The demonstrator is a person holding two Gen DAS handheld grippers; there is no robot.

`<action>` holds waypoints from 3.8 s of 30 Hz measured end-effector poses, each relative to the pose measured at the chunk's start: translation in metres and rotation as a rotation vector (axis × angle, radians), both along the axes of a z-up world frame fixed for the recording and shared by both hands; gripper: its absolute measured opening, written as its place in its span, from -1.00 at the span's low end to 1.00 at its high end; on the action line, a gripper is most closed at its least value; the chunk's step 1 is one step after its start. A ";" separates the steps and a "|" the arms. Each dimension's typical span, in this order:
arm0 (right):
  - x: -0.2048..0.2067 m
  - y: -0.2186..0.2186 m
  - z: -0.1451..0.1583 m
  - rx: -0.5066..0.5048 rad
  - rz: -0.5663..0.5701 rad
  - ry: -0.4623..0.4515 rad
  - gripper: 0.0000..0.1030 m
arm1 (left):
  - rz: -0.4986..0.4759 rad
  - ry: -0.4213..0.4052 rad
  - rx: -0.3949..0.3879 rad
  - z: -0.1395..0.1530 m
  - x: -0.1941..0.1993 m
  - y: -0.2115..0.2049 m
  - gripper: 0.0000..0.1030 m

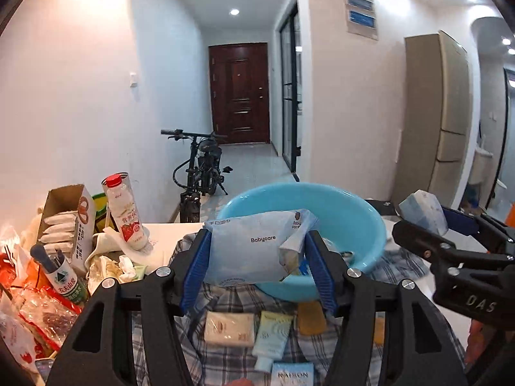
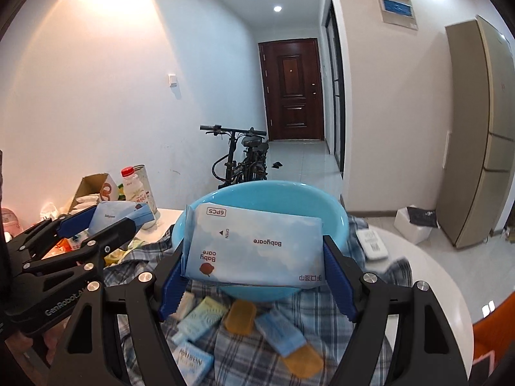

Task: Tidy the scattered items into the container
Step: 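Carry both wipe packs over the blue basin with both grippers, then lower the white wipe pack into the basin and open the right gripper, then lower the light-blue wipe pack into the basin and open the left gripper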

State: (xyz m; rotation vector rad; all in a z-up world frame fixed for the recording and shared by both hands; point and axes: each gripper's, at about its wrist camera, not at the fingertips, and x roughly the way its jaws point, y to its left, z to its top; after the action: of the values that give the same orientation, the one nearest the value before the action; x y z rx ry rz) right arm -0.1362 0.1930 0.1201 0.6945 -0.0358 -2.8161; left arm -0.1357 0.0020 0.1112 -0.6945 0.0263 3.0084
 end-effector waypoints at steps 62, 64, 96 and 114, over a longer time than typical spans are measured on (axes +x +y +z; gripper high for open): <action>-0.124 -0.050 -0.030 0.161 -0.046 -0.051 0.50 | 0.025 -0.070 -0.036 -0.024 -0.091 -0.006 0.19; -0.123 -0.048 -0.030 0.158 -0.044 -0.056 0.50 | 0.025 -0.071 -0.039 -0.024 -0.091 -0.005 0.19; -0.082 0.016 0.032 0.042 -0.215 0.131 1.00 | -0.036 -0.082 -0.028 -0.030 -0.092 0.006 0.21; -0.045 0.010 0.059 0.015 -0.203 0.243 1.00 | -0.058 -0.077 -0.017 -0.034 -0.089 0.015 0.21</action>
State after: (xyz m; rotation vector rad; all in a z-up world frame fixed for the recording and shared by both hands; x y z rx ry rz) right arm -0.1807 0.2033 0.1792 0.3643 -0.0448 -3.0778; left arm -0.2244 0.0172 0.0773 -0.7962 0.0684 2.9270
